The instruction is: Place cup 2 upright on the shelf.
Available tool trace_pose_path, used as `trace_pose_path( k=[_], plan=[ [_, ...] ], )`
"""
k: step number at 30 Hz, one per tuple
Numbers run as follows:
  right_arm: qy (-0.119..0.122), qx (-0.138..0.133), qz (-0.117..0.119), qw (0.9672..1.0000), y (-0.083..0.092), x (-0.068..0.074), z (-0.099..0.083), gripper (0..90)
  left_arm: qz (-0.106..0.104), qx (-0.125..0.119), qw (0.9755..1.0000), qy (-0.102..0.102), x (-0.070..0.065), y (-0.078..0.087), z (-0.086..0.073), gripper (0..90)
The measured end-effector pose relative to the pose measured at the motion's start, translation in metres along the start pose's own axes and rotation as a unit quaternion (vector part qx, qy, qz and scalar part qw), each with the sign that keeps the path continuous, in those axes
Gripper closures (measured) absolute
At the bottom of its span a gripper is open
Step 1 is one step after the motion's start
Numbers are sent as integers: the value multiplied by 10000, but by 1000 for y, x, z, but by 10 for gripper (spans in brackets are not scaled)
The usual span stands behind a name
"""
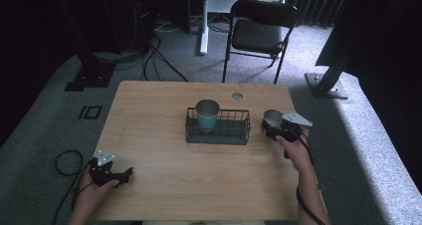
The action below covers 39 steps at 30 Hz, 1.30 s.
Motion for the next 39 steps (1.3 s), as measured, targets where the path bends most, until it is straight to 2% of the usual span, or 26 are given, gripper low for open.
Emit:
trace_pose_path(
  k=[14, 25, 39],
  plan=[
    [54, -9, 69, 10000, 6, 3, 13, 180, -1, -2, 10000, 1, 0, 0, 0, 28],
    [157, -224, 248, 9993, 19, 19, 35, 180, 0, 1, 10000, -1, 0, 0, 0, 28],
    [349, -375, 410, 9978, 24, 33, 59, 180, -1, 1, 10000, -1, 0, 0, 0, 28]
  ],
)
Point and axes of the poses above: each handheld gripper's, and its own axes: y roughly backward along the jaws, z roughly out of its top, x roughly to its left, the point moved 4 cm from there along -y, roughly forward along the jaws, and after that the axes turned 5 degrees about x, right-handed, at the moved point
